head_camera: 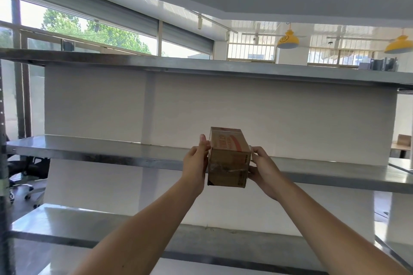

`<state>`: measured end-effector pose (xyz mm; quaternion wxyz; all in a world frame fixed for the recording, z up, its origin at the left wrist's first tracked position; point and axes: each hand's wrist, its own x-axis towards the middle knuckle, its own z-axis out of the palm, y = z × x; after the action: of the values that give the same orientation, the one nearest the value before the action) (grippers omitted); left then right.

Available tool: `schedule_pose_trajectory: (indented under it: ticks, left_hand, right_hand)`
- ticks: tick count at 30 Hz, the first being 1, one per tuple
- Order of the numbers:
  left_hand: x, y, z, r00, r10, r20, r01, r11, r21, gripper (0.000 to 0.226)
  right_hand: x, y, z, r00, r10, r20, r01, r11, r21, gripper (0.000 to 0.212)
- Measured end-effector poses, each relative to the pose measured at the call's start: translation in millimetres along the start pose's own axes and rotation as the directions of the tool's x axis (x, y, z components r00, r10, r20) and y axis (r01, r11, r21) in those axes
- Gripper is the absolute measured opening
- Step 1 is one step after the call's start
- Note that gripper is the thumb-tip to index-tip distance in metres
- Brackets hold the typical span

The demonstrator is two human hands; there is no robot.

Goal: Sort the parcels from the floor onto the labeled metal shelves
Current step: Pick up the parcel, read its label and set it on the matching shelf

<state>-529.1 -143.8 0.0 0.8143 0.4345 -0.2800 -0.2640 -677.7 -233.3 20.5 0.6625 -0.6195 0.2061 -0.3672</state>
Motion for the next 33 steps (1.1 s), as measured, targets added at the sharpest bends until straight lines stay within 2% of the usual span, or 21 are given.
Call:
schedule_pose_trajectory:
  ticks: [2,4,10,16,19,26,31,33]
  left_hand:
    - [1,-1,-3,1.0,-0.001,-0.004,0.001,1.0,0.012,0.038]
    - [1,-2,-5,1.0,0.012,-0.008,-0.012,1.0,0.015,0.031]
    - [-2,-4,-6,0.996,0.09,-0.005,-0.088,0.983,0.162,0.041]
    - [-7,-2,-8,0.997,0.069,0.034,-0.075,0.966,0.246,0.036]
    - [-11,-1,-12,0.996,0.08,0.043,-0.087,0.977,0.194,0.043]
    - [-14,-3,-11,0.997,0.076,0.024,-0.078,0.992,0.102,0.055]
    - [-16,-5,-13,0.996,0.071,0.053,-0.074,0.996,0.056,0.042]
    - [-15,-8,-14,0.995,0.077,0.058,-0.08,0.996,0.044,0.038]
  right_hand:
    - [1,-1,1,1.0,-0.008,0.011,0.008,1.0,-0.011,0.005]
    - [1,0,1,1.0,-0.018,0.02,0.018,1.0,0.0,0.007]
    - [2,7,-2,0.997,-0.075,0.003,0.075,0.997,-0.002,0.025]
    - [5,7,-7,0.993,-0.12,0.017,0.121,0.992,-0.044,0.026]
    - [5,5,-7,0.987,-0.16,0.022,0.161,0.982,-0.1,0.024]
    - [7,5,-6,0.975,-0.223,0.02,0.224,0.97,-0.09,0.019]
    - [6,3,-5,0.956,-0.291,0.036,0.293,0.943,-0.156,0.04]
    - [6,2,-4,0.947,-0.317,0.044,0.32,0.935,-0.152,0.04]
